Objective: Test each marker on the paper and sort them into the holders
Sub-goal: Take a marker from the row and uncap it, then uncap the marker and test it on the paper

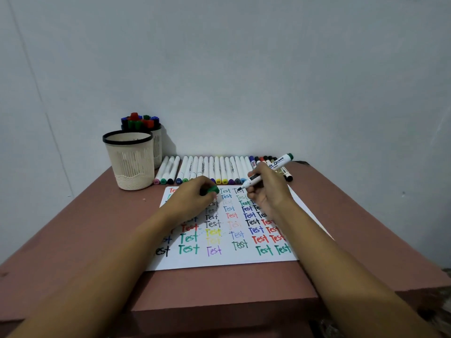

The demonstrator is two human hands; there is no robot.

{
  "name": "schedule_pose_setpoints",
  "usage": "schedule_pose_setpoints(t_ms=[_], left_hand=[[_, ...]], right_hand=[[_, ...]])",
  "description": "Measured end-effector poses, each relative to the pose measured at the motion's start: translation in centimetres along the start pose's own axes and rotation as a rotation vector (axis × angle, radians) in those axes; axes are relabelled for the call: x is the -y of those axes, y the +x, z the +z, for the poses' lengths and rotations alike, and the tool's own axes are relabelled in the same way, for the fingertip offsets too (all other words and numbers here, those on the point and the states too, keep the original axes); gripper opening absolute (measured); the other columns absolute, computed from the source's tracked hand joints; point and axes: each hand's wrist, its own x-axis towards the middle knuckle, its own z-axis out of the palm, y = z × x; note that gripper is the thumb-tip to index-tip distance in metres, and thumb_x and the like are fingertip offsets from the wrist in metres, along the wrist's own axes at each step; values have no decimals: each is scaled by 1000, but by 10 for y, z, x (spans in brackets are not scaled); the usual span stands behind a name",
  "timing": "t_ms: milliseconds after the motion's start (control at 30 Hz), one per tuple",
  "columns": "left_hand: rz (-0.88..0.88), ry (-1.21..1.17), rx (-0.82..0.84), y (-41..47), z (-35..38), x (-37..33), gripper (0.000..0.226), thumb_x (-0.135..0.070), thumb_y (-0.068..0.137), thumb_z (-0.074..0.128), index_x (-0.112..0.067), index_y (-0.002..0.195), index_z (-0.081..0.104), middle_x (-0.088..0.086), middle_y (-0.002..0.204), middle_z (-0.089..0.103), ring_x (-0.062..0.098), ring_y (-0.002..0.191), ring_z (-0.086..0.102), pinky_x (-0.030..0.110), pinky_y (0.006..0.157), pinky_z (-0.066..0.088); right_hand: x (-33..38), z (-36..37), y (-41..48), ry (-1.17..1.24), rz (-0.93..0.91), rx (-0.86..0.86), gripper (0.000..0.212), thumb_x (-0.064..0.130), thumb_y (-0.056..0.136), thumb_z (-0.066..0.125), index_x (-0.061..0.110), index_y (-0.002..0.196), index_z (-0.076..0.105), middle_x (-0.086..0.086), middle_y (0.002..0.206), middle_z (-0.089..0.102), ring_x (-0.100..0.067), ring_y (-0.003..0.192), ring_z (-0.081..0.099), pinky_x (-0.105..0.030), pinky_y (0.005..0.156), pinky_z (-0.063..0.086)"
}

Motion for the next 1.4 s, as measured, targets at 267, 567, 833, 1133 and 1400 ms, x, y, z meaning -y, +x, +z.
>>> schedule_pose_setpoints(t_ms=[267, 567, 833, 1133, 1400], left_hand=[[36, -255, -32, 3, -3, -7, 10, -16, 88, 61, -18, 98, 63, -5, 90, 67, 13, 87, 63, 23, 77, 49], [116, -292, -7, -1, 0, -8, 13, -15, 88, 62, -17, 101, 62, 3, 95, 68, 14, 86, 64, 26, 79, 50], [108, -237, 18, -2, 0, -10, 12, -17, 93, 55, -13, 95, 67, -4, 73, 63, 1, 60, 53, 18, 65, 44], [119, -400, 128, -7, -2, -18, 25, -14, 95, 50, -18, 73, 62, -9, 60, 54, 9, 59, 42, 19, 57, 35], [-108, -862, 34, 1, -6, -20, 6, -6, 87, 59, -2, 88, 64, 2, 65, 53, 8, 56, 46, 16, 54, 40]], right_hand=[[-14, 4, 10, 37, -82, 98, 16, 7, 90, 61, 3, 75, 59, -9, 61, 63, -13, 50, 62, -22, 52, 55], [-19, 3, 7, -133, -87, 159, 14, 19, 86, 68, 8, 79, 64, -1, 58, 58, -8, 49, 53, -19, 46, 46], [-18, 2, 5, -78, -40, 233, 15, 14, 86, 66, 7, 74, 60, -2, 57, 49, -6, 44, 44, -16, 41, 38], [-19, -1, 2, -3, -1, 287, 10, 9, 88, 62, 6, 80, 59, -2, 55, 45, -7, 44, 42, -16, 41, 39], [-17, 5, 4, 53, 53, 241, 12, 17, 85, 68, 9, 78, 63, -3, 60, 50, -8, 46, 45, -18, 42, 40]])
